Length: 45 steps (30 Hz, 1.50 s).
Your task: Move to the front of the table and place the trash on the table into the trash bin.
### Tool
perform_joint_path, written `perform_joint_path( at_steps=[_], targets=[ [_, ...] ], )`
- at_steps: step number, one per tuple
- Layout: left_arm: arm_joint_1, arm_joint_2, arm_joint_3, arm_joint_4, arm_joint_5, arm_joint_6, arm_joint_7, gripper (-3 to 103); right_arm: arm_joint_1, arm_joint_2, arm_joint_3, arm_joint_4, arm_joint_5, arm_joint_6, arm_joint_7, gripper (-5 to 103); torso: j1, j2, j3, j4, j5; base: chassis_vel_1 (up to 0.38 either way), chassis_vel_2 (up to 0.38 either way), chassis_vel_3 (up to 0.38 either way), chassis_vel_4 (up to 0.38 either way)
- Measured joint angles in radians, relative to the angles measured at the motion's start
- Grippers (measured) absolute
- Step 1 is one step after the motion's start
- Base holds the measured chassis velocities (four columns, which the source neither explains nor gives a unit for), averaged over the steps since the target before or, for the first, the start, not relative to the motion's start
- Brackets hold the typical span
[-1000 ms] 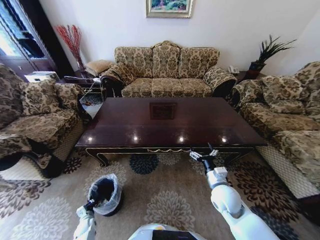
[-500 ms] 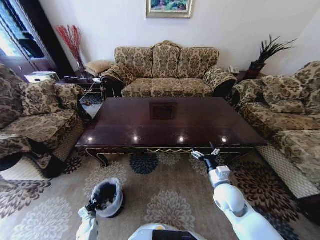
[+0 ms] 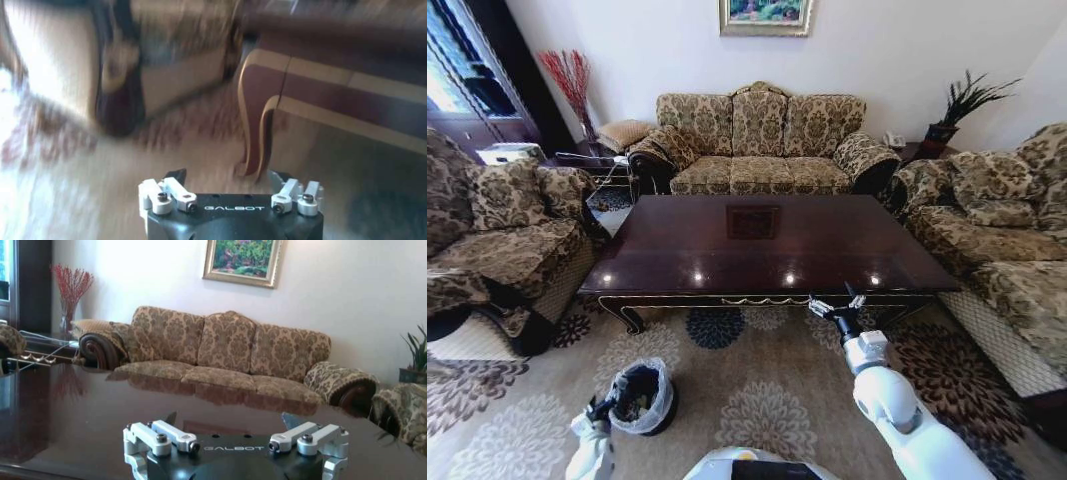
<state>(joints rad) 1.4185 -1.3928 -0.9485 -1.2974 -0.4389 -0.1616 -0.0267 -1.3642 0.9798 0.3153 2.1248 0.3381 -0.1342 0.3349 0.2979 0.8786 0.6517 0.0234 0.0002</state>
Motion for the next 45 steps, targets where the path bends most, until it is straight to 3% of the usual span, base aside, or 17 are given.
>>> perform_joint_path(
  at_steps=[3, 4, 8, 9, 11, 12, 15, 18, 19, 22, 30, 45],
  targets=[
    [0.079, 0.003, -0.020, -0.213, 0.018, -0.010, 0.017, 97, 0.001, -0.010, 0.013, 0.017, 0.012, -0.010, -0.001, 100, 0.000, 0.000, 0.000, 0.0002, 0.0001, 0.000, 0.000, 0.000, 0.000],
    [0.079, 0.003, -0.020, -0.213, 0.018, -0.010, 0.017, 97, 0.001, -0.010, 0.013, 0.017, 0.012, -0.010, -0.001, 100, 0.000, 0.000, 0.000, 0.0002, 0.0001, 0.000, 0.000, 0.000, 0.000],
    [0.189, -0.001, -0.043, -0.462, 0.028, 0.007, 0.055, 100, -0.021, -0.017, 0.071, 0.039, 0.032, -0.017, -0.007, 100, 0.000, 0.000, 0.000, 0.0007, 0.0001, 0.000, 0.000, 0.000, 0.000],
    [0.189, -0.001, -0.043, -0.462, 0.028, 0.007, 0.055, 100, -0.021, -0.017, 0.071, 0.039, 0.032, -0.017, -0.007, 100, 0.000, 0.000, 0.000, 0.0007, 0.0001, 0.000, 0.000, 0.000, 0.000],
    [0.263, -0.007, -0.045, -0.624, 0.022, 0.052, 0.087, 100, -0.076, -0.010, 0.145, 0.073, 0.050, -0.025, -0.041, 100, 0.000, 0.000, 0.000, 0.0003, 0.0001, 0.000, 0.000, 0.000, 0.000],
    [0.263, -0.007, -0.045, -0.624, 0.022, 0.052, 0.087, 100, -0.076, -0.010, 0.145, 0.073, 0.050, -0.025, -0.041, 100, 0.000, 0.000, 0.000, 0.0003, 0.0001, 0.000, 0.000, 0.000, 0.000],
    [0.333, -0.046, -0.020, -0.805, 0.021, 0.128, 0.100, 100, -0.221, 0.064, 0.268, 0.133, 0.034, -0.019, -0.164, 100, 0.000, 0.000, 0.000, 0.0000, -0.0001, 0.000, 0.000, 0.000, 0.000],
    [0.352, -0.073, -0.004, -0.879, 0.035, 0.178, 0.103, 100, -0.281, 0.117, 0.307, 0.151, 0.015, -0.015, -0.208, 100, 0.000, 0.000, 0.000, -0.0001, 0.0002, 0.000, 0.000, 0.000, 0.000],
    [0.352, -0.073, -0.004, -0.879, 0.035, 0.178, 0.103, 100, -0.281, 0.117, 0.307, 0.151, 0.015, -0.015, -0.208, 100, 0.000, 0.000, 0.000, -0.0001, 0.0002, 0.000, 0.000, 0.000, 0.000],
    [0.356, -0.113, 0.025, -0.944, 0.093, 0.252, 0.115, 100, -0.358, 0.233, 0.338, 0.177, -0.045, -0.004, -0.251, 100, 0.000, 0.000, 0.000, 0.0004, 0.0002, 0.000, 0.000, 0.000, 0.000],
    [0.322, -0.141, 0.074, -0.977, 0.170, 0.332, 0.108, 100, -0.406, 0.359, 0.301, 0.277, -0.145, -0.006, -0.231, 100, 0.000, 0.000, 0.000, 0.0005, -0.0001, 0.000, 0.000, 0.000, 0.000],
    [0.312, -0.142, 0.077, -0.957, 0.179, 0.297, 0.115, 100, -0.457, 0.365, 0.303, 0.353, -0.188, -0.009, -0.211, 100, 0.000, 0.000, 0.000, 0.0004, -0.0002, 0.000, 0.000, 0.000, 0.000]
  ],
)
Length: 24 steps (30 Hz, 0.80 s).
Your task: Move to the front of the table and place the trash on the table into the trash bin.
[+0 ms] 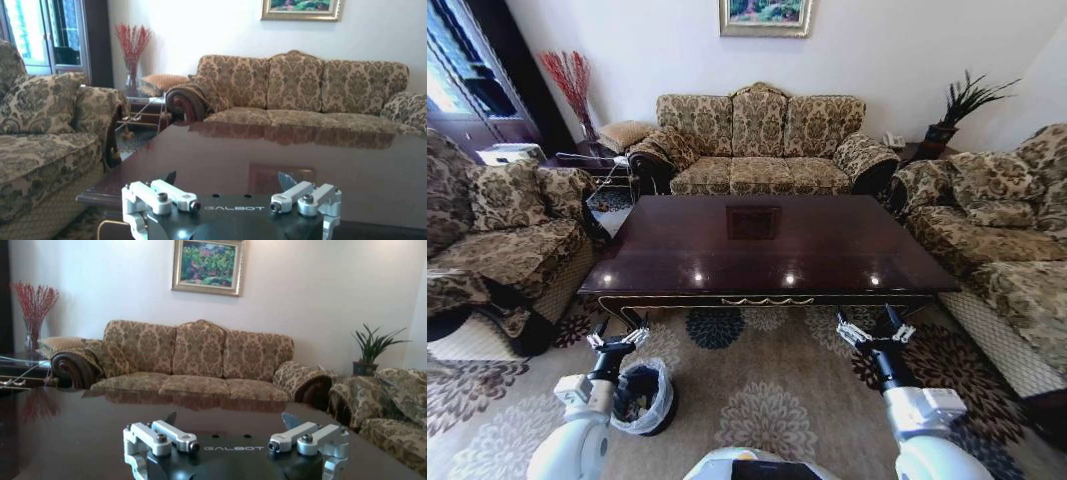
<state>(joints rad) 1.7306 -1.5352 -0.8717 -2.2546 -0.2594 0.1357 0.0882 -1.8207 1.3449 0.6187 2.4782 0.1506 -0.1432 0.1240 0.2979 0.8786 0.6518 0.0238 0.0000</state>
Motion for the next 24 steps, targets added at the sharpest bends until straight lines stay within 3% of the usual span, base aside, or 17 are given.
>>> perform_joint_path(
  at_steps=[16, 24],
  targets=[
    [0.000, 0.001, -0.001, 0.004, -0.002, -0.002, 0.000, 100, 0.003, -0.003, -0.001, -0.002, 0.002, 0.000, 0.001, 100, 0.000, 0.000, 0.000, 0.0000, 0.0000, 0.000, 0.000, 0.000, 0.000],
    [0.000, 0.001, -0.002, 0.005, -0.003, -0.003, -0.001, 100, 0.003, -0.003, -0.002, -0.004, 0.002, 0.000, 0.002, 100, 0.000, 0.000, 0.000, -0.0001, -0.0002, -0.112, -0.113, 0.116, 0.108]
  ],
)
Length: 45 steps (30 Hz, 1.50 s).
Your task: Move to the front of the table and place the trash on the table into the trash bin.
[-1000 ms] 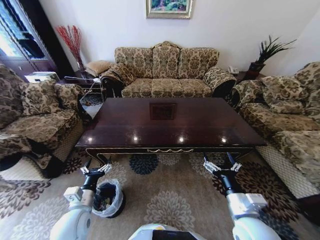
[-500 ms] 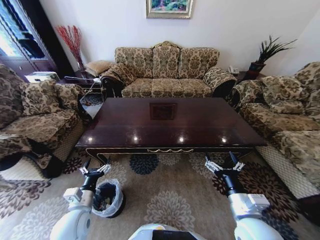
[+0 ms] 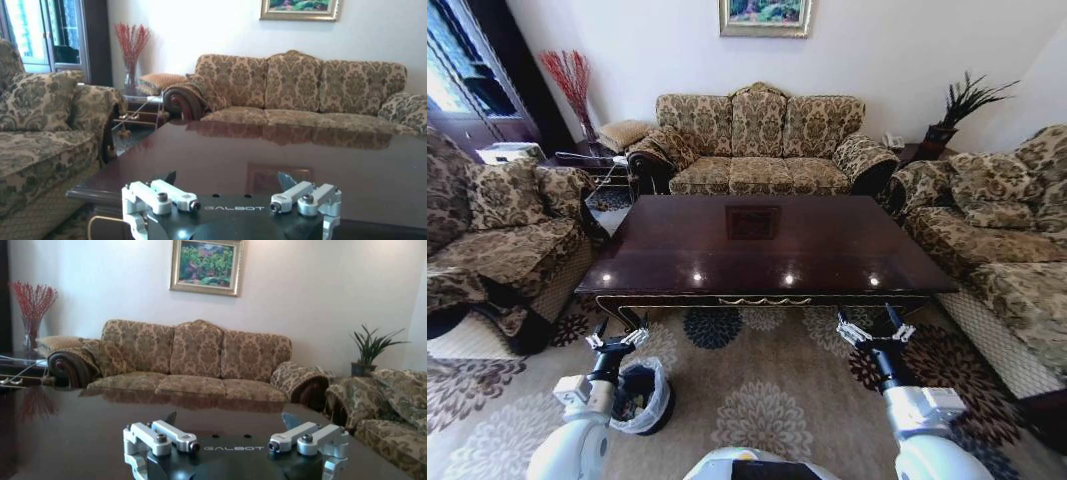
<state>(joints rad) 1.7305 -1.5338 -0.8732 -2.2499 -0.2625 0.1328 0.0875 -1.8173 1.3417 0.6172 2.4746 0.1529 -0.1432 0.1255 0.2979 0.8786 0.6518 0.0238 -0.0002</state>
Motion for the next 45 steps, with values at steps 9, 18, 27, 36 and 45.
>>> perform_joint_path(
  at_steps=[9, 18, 27, 36, 45],
  targets=[
    [0.000, 0.000, 0.000, 0.001, 0.000, 0.000, 0.000, 100, 0.000, 0.000, 0.000, -0.001, 0.000, 0.000, 0.000, 100, 0.000, 0.000, 0.000, -0.0001, 0.0000, -0.245, -0.246, 0.248, 0.261],
    [0.000, 0.000, 0.000, 0.001, 0.000, 0.000, 0.000, 100, 0.001, 0.000, 0.000, -0.001, 0.001, 0.000, 0.000, 100, 0.000, 0.000, 0.000, -0.0001, -0.0005, -0.092, -0.117, 0.088, 0.095],
    [0.000, 0.000, -0.001, 0.001, 0.000, 0.000, -0.001, 100, 0.001, 0.000, 0.000, -0.001, 0.001, 0.000, 0.000, 100, 0.000, 0.000, 0.000, -0.0001, 0.0005, 0.012, 0.011, -0.006, -0.006],
    [0.000, 0.000, 0.000, 0.001, 0.000, 0.000, -0.001, 100, 0.001, -0.001, 0.000, -0.001, 0.001, 0.000, 0.000, 100, 0.000, 0.000, 0.000, 0.0000, 0.0002, 0.000, 0.000, 0.000, 0.000],
    [0.000, 0.000, 0.000, 0.001, 0.000, 0.000, -0.001, 100, 0.001, -0.001, 0.000, -0.001, 0.001, 0.000, 0.000, 100, 0.000, 0.000, 0.000, 0.0000, 0.0002, 0.000, 0.000, 0.000, 0.000]
  ],
)
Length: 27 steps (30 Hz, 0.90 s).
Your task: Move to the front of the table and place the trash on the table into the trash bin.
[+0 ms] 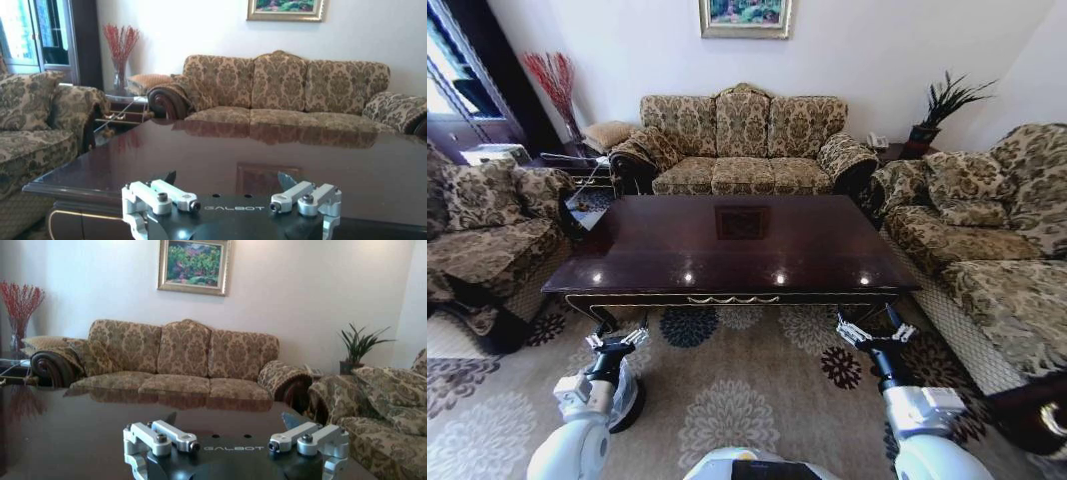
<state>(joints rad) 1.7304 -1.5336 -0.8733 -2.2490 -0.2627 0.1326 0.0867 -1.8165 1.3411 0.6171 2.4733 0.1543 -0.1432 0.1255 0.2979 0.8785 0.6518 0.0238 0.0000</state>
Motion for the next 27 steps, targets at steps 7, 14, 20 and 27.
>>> perform_joint_path(
  at_steps=[7, 14, 20, 27],
  targets=[
    [0.000, 0.000, 0.000, 0.000, 0.000, 0.000, 0.000, 100, 0.000, 0.000, 0.000, 0.000, 0.000, 0.000, 0.000, 100, 0.000, 0.000, 0.000, 0.0000, 0.0000, 0.000, 0.000, 0.000, 0.000],
    [0.000, 0.000, 0.000, 0.000, 0.000, 0.000, 0.000, 100, 0.000, 0.000, 0.000, 0.000, 0.000, 0.000, 0.000, 100, 0.000, 0.000, 0.000, 0.0000, 0.0000, 0.000, 0.000, 0.000, 0.000],
    [0.000, 0.000, 0.000, 0.000, 0.000, 0.000, 0.001, 100, 0.000, 0.000, 0.000, 0.000, 0.000, 0.000, 0.000, 100, 0.000, 0.000, 0.000, 0.0000, 0.0000, 0.000, 0.000, 0.000, 0.000],
    [0.000, 0.000, 0.000, 0.000, 0.000, 0.000, 0.001, 100, 0.000, 0.000, 0.000, 0.000, 0.000, 0.000, 0.000, 100, 0.000, 0.000, 0.000, 0.0000, 0.0000, 0.000, 0.000, 0.000, 0.000]
  ],
)
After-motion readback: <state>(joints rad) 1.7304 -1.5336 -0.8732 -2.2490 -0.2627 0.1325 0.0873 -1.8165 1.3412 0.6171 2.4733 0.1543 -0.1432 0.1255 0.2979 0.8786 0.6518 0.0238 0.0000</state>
